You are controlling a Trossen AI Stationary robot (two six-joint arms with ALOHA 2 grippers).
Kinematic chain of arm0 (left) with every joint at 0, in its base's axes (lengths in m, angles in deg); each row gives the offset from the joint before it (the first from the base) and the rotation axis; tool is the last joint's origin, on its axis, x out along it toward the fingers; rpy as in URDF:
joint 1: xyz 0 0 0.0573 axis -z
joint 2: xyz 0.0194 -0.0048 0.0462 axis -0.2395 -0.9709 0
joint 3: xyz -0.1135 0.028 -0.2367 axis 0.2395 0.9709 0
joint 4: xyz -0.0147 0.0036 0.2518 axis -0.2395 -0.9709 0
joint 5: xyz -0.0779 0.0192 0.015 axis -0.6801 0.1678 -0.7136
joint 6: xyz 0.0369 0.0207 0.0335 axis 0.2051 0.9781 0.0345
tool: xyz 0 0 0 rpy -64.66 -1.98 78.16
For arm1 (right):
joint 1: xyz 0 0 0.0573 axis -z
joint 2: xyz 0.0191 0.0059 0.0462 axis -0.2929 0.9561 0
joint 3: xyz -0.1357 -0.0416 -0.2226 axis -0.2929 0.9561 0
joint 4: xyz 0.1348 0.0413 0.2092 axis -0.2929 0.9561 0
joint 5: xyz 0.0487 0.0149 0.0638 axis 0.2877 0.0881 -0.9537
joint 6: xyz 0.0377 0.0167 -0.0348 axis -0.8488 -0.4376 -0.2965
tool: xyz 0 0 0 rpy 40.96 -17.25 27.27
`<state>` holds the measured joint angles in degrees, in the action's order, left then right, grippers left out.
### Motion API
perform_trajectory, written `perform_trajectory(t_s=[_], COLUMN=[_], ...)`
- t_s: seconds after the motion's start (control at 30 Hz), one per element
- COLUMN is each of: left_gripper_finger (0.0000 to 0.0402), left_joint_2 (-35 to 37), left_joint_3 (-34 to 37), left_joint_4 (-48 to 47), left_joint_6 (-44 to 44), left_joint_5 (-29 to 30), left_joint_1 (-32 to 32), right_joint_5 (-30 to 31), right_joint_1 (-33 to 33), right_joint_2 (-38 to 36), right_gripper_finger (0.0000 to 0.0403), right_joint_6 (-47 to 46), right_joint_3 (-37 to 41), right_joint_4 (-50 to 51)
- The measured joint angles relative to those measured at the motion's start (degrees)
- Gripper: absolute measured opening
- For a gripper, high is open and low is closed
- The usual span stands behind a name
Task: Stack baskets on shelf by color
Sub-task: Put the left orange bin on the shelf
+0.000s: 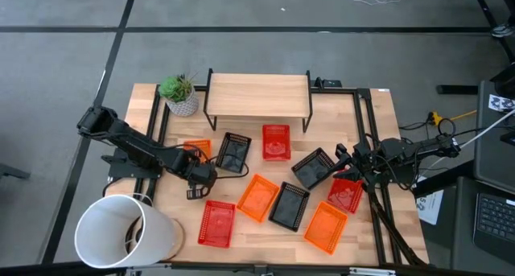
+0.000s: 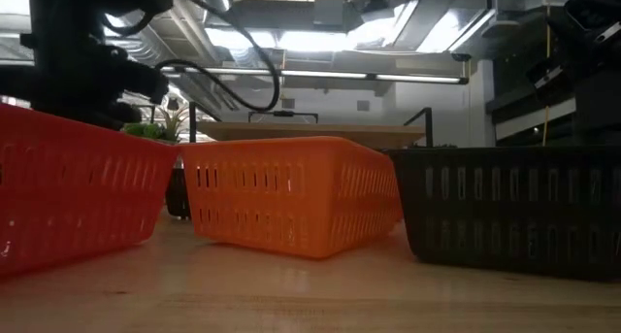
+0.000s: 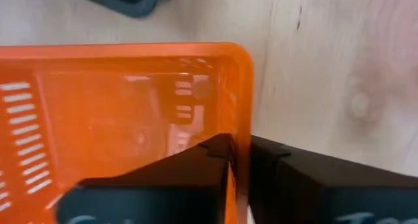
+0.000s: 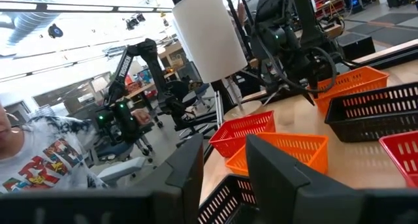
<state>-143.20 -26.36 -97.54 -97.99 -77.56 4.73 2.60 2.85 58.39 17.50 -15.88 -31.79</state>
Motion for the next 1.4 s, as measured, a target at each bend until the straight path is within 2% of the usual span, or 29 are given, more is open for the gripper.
perform_trajectory(t_s=[0.17, 0.37, 0.47, 0.53, 0.7, 0.8, 0.87, 1.03, 1.17, 1.27, 1.4], left_gripper_finger=[0.0002, 0.0001, 0.0000, 0.0000, 0.0000, 0.0000, 0.0000, 0.0000, 0.0000, 0.0000, 0.0000], left_joint_2=[0.00, 0.00, 0.00, 0.04, 0.04, 0.04, 0.04, 0.01, -0.02, -0.02, -1.04], left_joint_3=[-4.15, -15.05, -20.47, -23.37, -29.72, -32.06, -33.35, -34.48, -34.48, -34.48, -34.50], left_joint_4=[-3.30, -13.33, -14.68, -13.65, -12.52, -12.61, -12.70, -11.58, -9.95, -9.90, -8.90], left_joint_6=[0.42, 0.68, 3.77, 8.53, 21.20, 28.42, 32.42, 44.01, 48.12, 50.15, 51.74], left_joint_5=[-0.23, -1.33, -1.20, 1.94, 16.27, 19.92, 18.40, 8.46, 2.52, 0.08, -3.14], left_joint_1=[0.00, 0.41, 0.61, 0.57, -2.43, -7.21, -12.08, -27.24, -37.29, -41.75, -42.86], right_joint_5=[0.02, 0.02, 0.02, 0.04, 0.04, 0.04, 0.04, 0.06, 0.07, 0.07, 0.09], right_joint_1=[0.01, 0.01, 0.01, 0.01, 0.00, 0.00, 0.01, -0.01, 0.00, -0.01, 0.01], right_joint_2=[0.00, -0.02, -0.02, -0.02, -0.02, -0.02, -0.02, -0.02, -0.02, -0.02, -0.02], right_gripper_finger=[0.0117, 0.0117, 0.0117, 0.0117, 0.0117, 0.0117, 0.0117, 0.0117, 0.0117, 0.0117, 0.0117], right_joint_6=[-0.34, -0.35, -0.39, -0.39, -0.42, -0.42, -0.42, -0.42, -0.42, -0.22, -0.18], right_joint_3=[0.02, 0.02, 0.02, 0.02, 0.02, 0.02, 0.02, 0.02, 0.02, 0.02, 0.02], right_joint_4=[2.61, 2.81, 2.74, 2.69, 2.63, 2.61, 2.61, 2.58, 2.58, 2.58, 2.58])
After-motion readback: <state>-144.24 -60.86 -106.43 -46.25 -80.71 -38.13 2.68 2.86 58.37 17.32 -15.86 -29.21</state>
